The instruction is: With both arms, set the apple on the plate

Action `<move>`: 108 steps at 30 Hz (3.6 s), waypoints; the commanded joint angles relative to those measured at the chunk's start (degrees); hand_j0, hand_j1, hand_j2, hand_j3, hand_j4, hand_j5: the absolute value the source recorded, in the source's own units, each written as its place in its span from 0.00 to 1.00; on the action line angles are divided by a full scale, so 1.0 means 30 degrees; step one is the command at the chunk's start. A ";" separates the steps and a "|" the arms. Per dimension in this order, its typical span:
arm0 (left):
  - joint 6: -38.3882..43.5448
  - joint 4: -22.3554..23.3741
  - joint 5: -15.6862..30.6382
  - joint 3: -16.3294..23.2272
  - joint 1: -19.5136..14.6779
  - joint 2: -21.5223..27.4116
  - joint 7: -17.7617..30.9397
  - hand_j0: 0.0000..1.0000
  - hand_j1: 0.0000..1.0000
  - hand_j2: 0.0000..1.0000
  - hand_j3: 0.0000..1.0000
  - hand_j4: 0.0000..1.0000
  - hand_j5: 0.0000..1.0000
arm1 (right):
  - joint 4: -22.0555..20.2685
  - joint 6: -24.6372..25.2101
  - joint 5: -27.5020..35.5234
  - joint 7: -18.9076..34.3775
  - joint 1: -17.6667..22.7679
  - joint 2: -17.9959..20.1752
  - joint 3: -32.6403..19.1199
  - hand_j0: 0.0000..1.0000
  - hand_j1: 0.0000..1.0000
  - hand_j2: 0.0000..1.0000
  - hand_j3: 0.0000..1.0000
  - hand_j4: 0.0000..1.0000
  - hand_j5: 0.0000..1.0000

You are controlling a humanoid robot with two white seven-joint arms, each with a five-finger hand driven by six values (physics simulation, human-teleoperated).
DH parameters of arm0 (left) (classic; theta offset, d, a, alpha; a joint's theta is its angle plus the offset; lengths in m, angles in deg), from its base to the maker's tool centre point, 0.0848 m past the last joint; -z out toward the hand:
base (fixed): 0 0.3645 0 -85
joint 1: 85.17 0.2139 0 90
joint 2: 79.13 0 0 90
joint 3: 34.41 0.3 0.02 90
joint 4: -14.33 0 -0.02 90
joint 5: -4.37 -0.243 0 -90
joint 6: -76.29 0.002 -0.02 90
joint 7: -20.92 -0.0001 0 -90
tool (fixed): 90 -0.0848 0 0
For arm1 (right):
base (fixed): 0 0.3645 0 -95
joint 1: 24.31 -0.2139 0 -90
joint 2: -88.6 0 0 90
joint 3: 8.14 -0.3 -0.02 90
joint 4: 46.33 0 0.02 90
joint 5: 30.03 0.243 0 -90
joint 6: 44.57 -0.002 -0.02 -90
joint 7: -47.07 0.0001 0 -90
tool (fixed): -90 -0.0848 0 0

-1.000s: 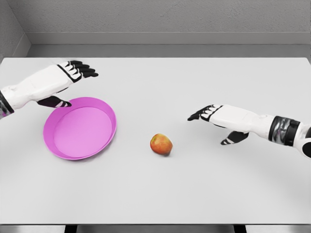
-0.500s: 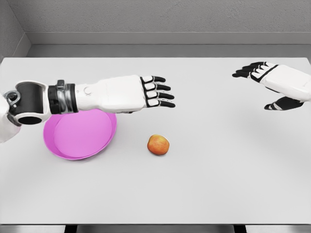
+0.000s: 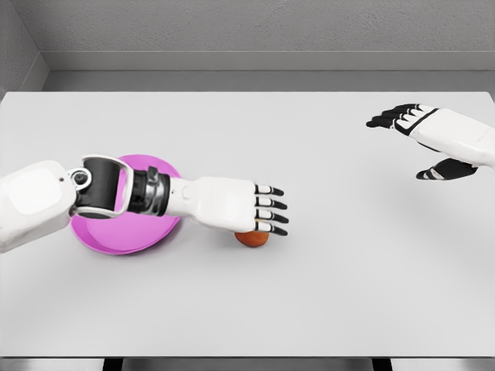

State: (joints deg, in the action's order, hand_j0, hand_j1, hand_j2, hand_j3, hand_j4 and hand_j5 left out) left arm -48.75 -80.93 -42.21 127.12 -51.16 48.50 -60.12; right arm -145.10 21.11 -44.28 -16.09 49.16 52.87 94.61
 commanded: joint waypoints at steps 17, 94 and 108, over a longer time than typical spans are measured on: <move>0.0013 0.1141 -0.0675 0.1149 -0.0234 -0.0885 0.0118 1.00 1.00 1.00 1.00 1.00 1.00 | -0.0095 0.0019 0.0091 -0.0010 0.0029 0.0017 0.0028 1.00 1.00 1.00 1.00 1.00 1.00; 0.0013 0.3191 0.2870 -0.5003 0.3193 0.5941 0.0587 1.00 1.00 1.00 1.00 1.00 1.00 | -0.0095 0.0019 0.0091 -0.0010 0.0088 -0.0013 0.0116 1.00 1.00 1.00 1.00 1.00 1.00; 0.0013 0.3309 0.9315 -0.6380 0.3252 0.6790 0.0352 1.00 1.00 1.00 1.00 1.00 1.00 | -0.0095 0.0019 0.0091 -0.0010 0.0088 -0.0013 0.0116 1.00 1.00 1.00 1.00 1.00 1.00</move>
State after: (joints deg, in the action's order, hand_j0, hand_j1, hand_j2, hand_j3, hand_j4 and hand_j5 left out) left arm -48.76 -71.10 -16.11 108.74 -41.40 68.61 -58.87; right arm -145.39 21.10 -44.30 -16.09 49.43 52.76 94.97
